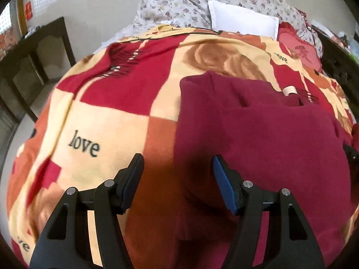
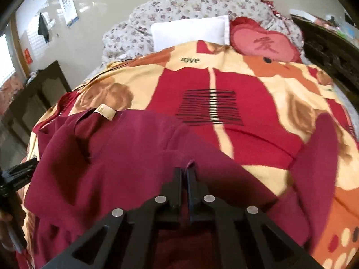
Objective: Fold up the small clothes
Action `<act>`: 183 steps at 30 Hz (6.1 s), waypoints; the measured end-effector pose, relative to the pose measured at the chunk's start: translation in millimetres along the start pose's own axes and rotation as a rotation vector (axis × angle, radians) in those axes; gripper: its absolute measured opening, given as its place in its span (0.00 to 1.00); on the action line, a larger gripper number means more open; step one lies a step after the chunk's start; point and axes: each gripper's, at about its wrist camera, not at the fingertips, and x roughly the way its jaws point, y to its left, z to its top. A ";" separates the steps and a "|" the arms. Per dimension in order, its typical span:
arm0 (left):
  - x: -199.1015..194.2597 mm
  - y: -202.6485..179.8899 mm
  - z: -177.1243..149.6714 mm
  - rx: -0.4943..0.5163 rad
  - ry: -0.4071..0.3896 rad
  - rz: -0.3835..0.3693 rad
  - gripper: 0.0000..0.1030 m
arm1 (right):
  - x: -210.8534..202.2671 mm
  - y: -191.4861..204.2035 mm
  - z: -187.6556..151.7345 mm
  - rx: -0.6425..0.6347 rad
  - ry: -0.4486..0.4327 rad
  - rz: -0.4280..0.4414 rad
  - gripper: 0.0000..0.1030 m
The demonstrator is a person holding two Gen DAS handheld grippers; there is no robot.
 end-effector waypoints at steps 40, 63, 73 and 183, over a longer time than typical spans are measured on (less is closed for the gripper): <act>-29.0 4.0 -38.4 -0.037 0.018 0.011 0.64 | -11.2 39.6 -47.1 0.022 0.060 0.069 0.44; -33.4 38.9 -73.2 -0.121 0.058 -0.126 0.64 | -6.3 216.8 36.3 -0.230 0.045 0.487 0.46; -11.5 25.4 -50.9 -0.026 -0.018 -0.117 0.63 | 105.3 281.3 61.5 -0.440 0.227 0.467 0.11; -83.7 -71.8 -37.0 0.152 -0.011 -0.247 0.66 | -132.0 -232.9 -16.9 0.617 -0.239 0.172 0.01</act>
